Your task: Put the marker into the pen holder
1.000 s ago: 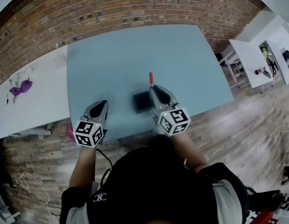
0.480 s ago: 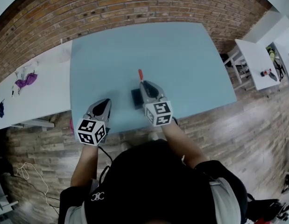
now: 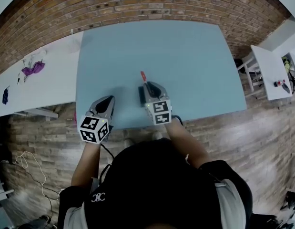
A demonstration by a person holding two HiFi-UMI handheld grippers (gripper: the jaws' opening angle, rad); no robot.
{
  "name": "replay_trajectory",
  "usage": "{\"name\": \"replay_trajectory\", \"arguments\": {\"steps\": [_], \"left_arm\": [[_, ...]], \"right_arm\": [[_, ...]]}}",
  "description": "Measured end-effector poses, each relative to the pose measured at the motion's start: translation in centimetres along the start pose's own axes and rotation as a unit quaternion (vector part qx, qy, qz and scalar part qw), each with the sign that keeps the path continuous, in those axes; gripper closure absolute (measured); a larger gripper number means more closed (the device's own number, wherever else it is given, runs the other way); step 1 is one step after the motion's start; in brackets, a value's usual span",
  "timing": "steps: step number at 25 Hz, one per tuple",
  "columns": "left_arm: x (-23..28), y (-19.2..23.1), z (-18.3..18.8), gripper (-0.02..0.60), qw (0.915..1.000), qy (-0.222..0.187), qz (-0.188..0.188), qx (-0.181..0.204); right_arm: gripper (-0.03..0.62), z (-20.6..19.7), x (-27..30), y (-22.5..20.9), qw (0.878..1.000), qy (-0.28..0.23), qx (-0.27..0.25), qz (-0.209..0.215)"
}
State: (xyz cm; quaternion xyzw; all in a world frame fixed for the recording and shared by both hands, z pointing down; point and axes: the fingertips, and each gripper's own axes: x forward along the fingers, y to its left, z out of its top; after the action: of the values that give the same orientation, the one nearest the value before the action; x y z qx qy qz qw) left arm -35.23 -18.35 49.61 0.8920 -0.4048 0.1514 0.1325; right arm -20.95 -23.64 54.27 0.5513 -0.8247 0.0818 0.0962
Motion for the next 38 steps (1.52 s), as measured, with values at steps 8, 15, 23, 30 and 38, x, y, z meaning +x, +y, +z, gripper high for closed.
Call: {"name": "replay_trajectory", "arguments": {"steps": [8,15,23,30,38], "left_arm": [[0.5,-0.9,-0.8,0.575,0.9999,0.012,-0.011,0.002],[0.4,-1.2,-1.1,0.575,0.9998,0.014,-0.016,0.007],[0.5,-0.6,-1.0,0.575,0.9998,0.014,-0.014,0.007],[0.3,-0.3,-0.5,0.575,0.9999,0.004,-0.012,0.008],[0.8,-1.1,0.1,0.575,0.9999,-0.014,-0.007,0.004]], "right_arm": [[0.542,-1.4,0.6,0.8,0.999,0.031,-0.011,0.012],[0.539,-3.0,1.2,1.0,0.996,0.074,-0.056,0.0],[0.507,-2.2,1.1,1.2,0.997,0.066,-0.047,0.019],[0.508,1.8,-0.9,0.3,1.0,0.001,-0.012,0.011],[0.58,8.1,-5.9,-3.1,0.994,-0.106,0.014,-0.038]]}}
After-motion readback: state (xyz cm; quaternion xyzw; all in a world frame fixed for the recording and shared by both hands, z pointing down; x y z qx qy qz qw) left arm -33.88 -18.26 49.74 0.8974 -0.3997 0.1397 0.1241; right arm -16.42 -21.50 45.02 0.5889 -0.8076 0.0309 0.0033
